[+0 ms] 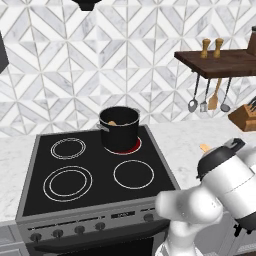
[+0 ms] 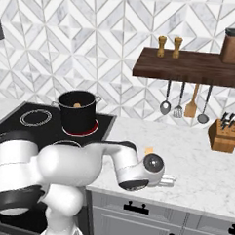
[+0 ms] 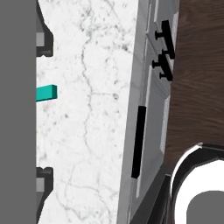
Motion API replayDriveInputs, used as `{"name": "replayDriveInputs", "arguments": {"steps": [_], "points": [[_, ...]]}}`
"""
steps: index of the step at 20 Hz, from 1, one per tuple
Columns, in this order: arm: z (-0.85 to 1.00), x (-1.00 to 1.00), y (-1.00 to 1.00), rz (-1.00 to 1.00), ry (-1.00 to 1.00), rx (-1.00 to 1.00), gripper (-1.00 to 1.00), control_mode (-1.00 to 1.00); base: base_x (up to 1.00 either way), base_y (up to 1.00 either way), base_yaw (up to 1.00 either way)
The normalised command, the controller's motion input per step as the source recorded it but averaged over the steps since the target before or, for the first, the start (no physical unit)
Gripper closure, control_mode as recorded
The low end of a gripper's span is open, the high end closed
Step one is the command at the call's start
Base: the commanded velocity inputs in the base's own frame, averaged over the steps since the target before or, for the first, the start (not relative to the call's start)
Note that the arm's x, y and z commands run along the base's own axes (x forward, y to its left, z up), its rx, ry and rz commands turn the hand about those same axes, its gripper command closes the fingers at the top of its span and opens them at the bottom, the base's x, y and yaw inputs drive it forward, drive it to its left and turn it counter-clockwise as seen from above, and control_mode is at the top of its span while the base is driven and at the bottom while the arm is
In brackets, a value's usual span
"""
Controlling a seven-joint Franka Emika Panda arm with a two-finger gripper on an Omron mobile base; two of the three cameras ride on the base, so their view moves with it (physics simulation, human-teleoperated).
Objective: Put the squash and squash in the pot. Retrieve the spatula and lightly stir the vegetables in the pot.
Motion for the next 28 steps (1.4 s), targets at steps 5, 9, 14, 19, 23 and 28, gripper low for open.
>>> {"name": "replayDriveInputs", "arguments": {"steps": [5, 9, 14, 19, 23, 28], "points": [[-0.12, 0.17, -0.08, 0.00, 0.00, 0.00, -1.00, -1.00, 0.00, 0.00, 0.00], [-0.04, 0.24, -0.01, 0.00, 0.00, 0.00, -1.00, -1.00, 0.00, 0.00, 0.00], [-0.12, 0.21, 0.00, 0.00, 0.00, 0.00, -1.00, -1.00, 0.00, 0.00, 0.00], [-0.46, 0.01, -0.01, 0.00, 0.00, 0.00, -1.00, -1.00, 0.00, 0.00, 0.00], [-0.52, 0.02, -0.14, 0.00, 0.00, 0.00, -1.00, -1.00, 0.00, 0.00, 0.00], [-0.17, 0.16, -0.22, 0.00, 0.00, 0.00, -1.00, -1.00, 0.00, 0.00, 0.00]]}}
